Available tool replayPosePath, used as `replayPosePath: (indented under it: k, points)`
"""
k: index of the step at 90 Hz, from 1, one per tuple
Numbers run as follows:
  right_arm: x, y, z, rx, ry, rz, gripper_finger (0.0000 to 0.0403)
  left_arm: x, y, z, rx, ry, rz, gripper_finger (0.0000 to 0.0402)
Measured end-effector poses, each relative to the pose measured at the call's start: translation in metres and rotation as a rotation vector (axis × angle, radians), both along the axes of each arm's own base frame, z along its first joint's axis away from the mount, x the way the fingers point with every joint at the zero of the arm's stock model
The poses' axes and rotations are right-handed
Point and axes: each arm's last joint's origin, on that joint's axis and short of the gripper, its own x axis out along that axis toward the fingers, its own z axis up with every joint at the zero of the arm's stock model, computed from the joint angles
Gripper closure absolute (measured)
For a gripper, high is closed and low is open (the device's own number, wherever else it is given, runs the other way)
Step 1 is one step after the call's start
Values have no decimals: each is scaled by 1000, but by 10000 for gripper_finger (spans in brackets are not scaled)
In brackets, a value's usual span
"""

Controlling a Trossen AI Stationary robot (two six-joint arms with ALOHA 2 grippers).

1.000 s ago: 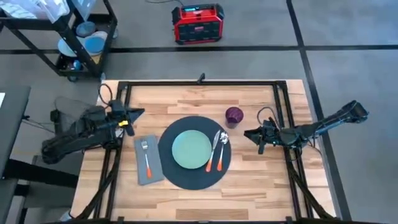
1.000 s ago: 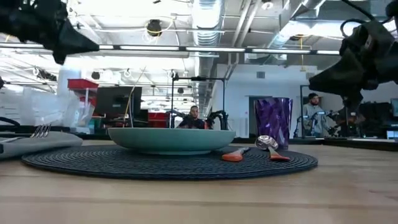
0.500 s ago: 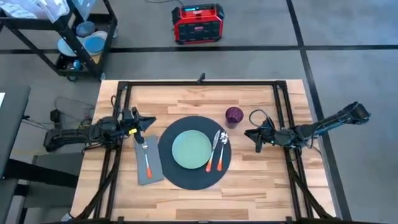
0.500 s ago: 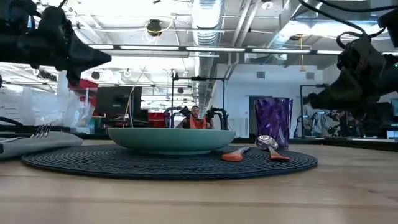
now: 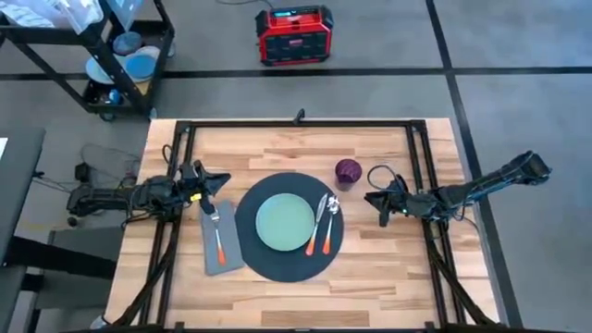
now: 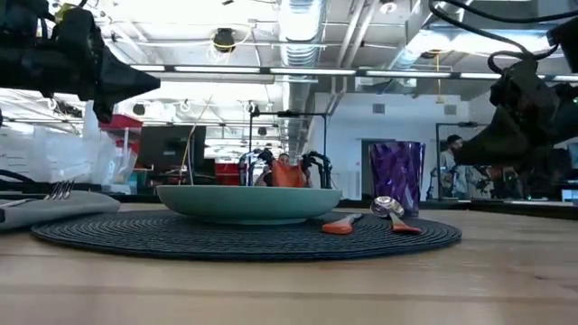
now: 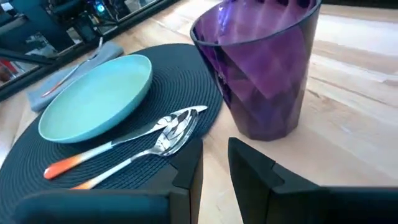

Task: Set table place
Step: Return to Home Position

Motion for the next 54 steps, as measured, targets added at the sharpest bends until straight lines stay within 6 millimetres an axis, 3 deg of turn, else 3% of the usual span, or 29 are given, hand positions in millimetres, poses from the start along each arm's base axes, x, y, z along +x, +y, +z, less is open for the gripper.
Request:
replayPosePath:
  k: [54]
  points:
    - [0,-1,0,-16,-8,-43,340,0,0,-1,11,9,2,401]
